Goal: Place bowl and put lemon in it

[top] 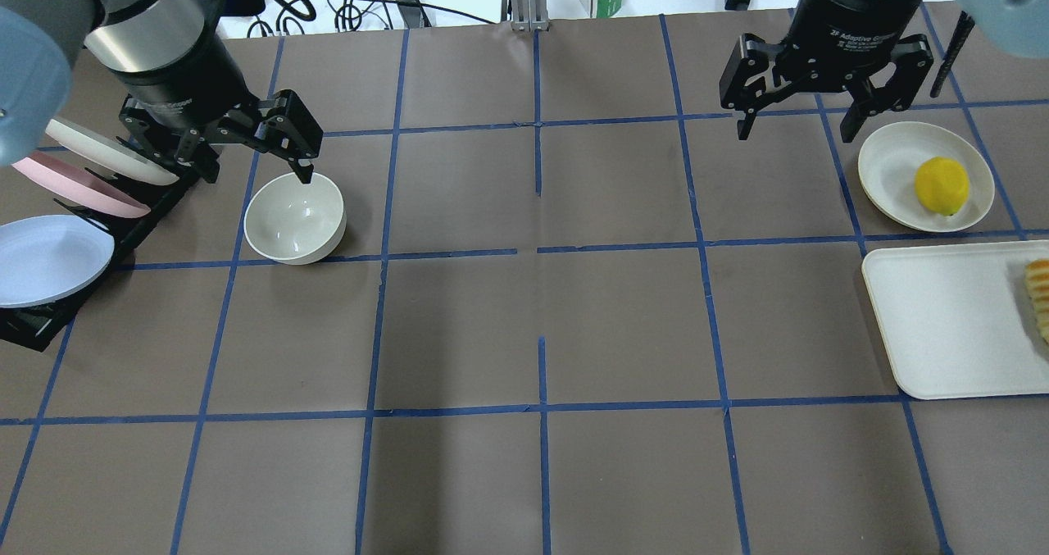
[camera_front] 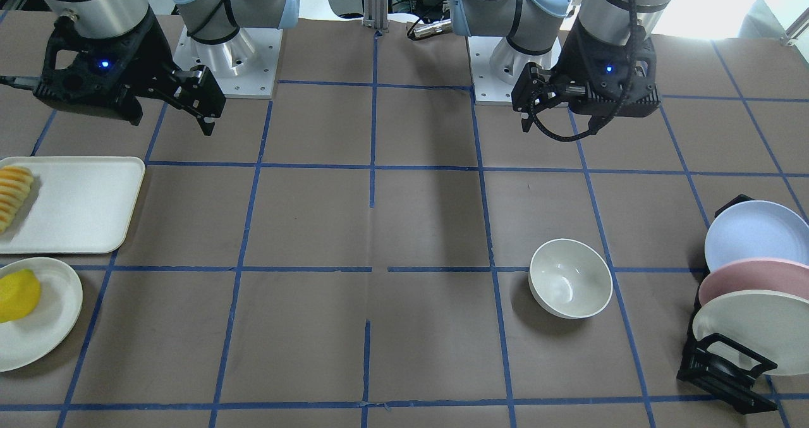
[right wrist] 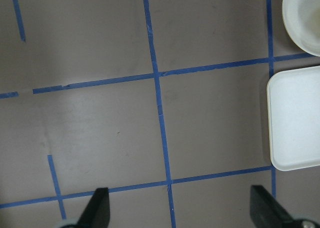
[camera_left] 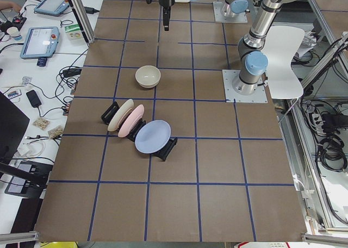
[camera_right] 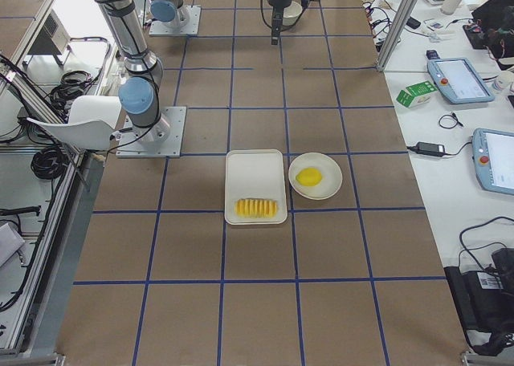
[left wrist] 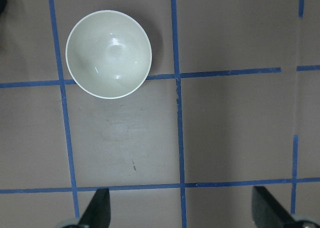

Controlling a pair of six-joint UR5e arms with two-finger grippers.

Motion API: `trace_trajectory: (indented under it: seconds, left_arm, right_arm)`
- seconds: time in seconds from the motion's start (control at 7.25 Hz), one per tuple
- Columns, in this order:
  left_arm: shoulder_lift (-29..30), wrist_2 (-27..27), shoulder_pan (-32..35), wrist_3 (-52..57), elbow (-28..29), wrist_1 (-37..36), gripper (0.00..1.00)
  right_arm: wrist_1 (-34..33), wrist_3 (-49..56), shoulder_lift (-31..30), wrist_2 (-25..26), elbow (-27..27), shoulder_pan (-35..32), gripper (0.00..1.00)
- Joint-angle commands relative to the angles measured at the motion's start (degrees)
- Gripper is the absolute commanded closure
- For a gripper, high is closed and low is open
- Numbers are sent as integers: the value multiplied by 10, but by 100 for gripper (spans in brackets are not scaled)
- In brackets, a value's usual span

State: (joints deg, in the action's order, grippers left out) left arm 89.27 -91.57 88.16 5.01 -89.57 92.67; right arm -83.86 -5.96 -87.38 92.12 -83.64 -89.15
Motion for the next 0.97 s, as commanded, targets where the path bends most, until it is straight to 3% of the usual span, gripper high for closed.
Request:
trace_trajectory:
  seconds: [0.0,0.28,0.55,0.83]
  left_arm:
    - [33,24,-94,83,-9,-5,0]
    - [95,47,-169,153,-19,-51,0]
    - [180,46,-171,155,-70,-216,0]
    - [234,46,-171,146,-79,-275,0]
  right_arm:
    - [-26,114,26,2,1,106,0]
    - [-102,285,93,32,2,204,0]
    - [-182,389,151,31,-6,244,0]
    - [-282,498,234,32,-15,280,0]
